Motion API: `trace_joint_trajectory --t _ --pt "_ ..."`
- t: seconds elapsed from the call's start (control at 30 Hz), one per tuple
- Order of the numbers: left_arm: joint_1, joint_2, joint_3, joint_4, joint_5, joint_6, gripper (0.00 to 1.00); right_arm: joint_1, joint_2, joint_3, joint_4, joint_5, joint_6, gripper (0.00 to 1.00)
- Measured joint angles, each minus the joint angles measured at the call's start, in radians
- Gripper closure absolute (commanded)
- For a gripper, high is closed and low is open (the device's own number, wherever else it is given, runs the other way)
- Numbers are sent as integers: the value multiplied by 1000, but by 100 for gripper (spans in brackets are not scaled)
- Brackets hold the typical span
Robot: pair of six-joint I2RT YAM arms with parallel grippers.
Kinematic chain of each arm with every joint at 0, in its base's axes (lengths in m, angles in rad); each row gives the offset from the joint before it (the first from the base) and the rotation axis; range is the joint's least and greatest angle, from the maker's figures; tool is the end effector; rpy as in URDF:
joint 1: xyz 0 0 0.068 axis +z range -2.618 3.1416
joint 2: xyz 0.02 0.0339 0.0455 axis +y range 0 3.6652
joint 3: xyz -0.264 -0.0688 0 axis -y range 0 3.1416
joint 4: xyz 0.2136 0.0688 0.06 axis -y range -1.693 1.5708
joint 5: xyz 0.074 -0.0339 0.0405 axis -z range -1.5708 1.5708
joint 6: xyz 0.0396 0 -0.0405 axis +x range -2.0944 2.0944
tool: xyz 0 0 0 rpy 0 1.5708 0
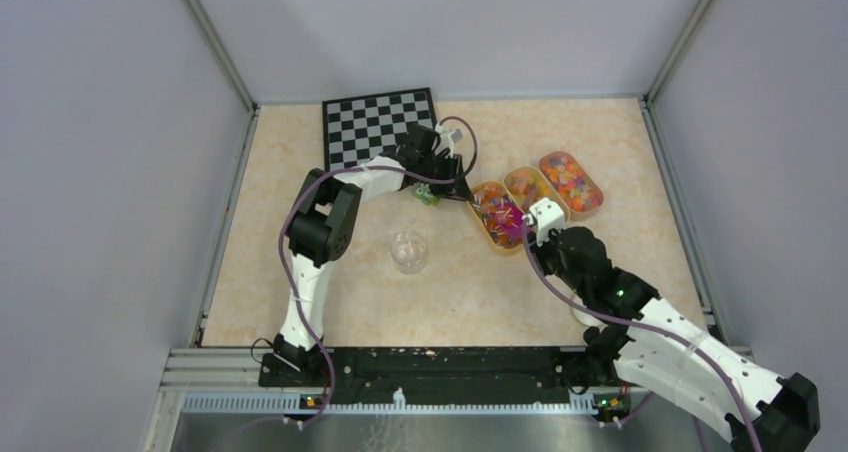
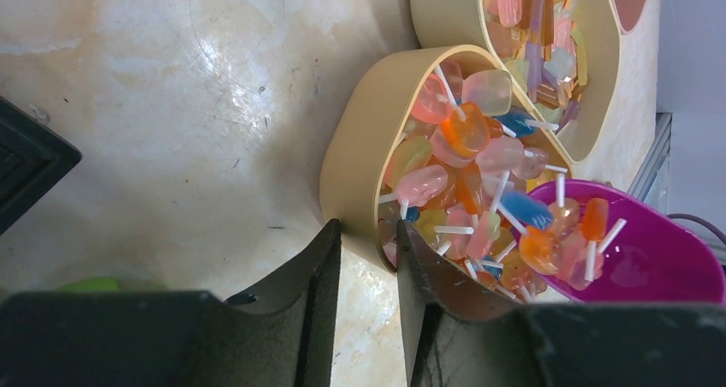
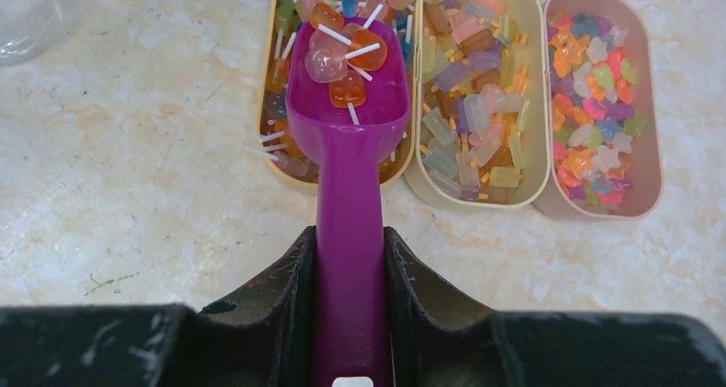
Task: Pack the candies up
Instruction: Scoop the fake candies from the storage box.
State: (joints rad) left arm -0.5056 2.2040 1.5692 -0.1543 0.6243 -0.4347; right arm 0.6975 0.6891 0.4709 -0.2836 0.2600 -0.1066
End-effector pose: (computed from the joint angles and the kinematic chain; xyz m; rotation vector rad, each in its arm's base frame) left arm 0.3900 -0.2423 0.1726 0.4152 2.4536 -1.1701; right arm 0.1109 0.0797 0.2397 -0.6560 1.9482 0.0969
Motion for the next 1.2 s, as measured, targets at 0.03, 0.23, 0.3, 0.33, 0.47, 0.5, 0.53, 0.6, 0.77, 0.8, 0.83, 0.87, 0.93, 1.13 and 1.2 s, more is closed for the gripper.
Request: trace_joint_trajectory --t 0.03,0.23,0.3,0.33,0.47,0.5,0.53,0.6,0.77,0.8,0.83,0.87,0.93,1.13,1.2 --pt "0 0 0 -3 0 0 63 0 -10 0 0 0 -2 100" --pt "-3 0 0 -18 6 0 60 0 -64 0 0 0 -5 100" --pt "-3 0 0 -23 8 0 59 0 -83 0 0 0 -5 100" --pt "-3 0 0 -24 8 0 59 0 -91 0 0 0 -5 100" --pt "-4 0 0 -27 8 0 58 0 -121 0 1 0 -5 100" --pt "-4 0 0 -27 8 0 58 0 -129 0 2 0 -5 100" --pt "-5 0 0 -28 9 0 58 0 -141 -4 9 0 -5 100" --pt "-4 0 0 -29 11 0 58 0 -163 -8 13 -2 -5 100" --pt "-5 0 0 -31 11 0 57 0 -212 -14 18 -15 -15 100" --pt "-5 0 0 -31 11 0 57 0 -230 -20 29 -20 -17 100" --pt "-5 0 0 -32 11 0 57 0 -249 -25 36 -25 -18 100" --pt "-5 0 0 -32 11 0 57 0 -277 -34 47 -32 -21 100" --pt "-5 0 0 -32 11 2 57 0 -329 -53 72 -46 -24 100" --pt "-5 -1 0 -32 11 10 57 0 -431 -67 138 -86 -29 100" --pt "-5 -1 0 -32 11 11 57 0 -431 -67 143 -95 -32 100"
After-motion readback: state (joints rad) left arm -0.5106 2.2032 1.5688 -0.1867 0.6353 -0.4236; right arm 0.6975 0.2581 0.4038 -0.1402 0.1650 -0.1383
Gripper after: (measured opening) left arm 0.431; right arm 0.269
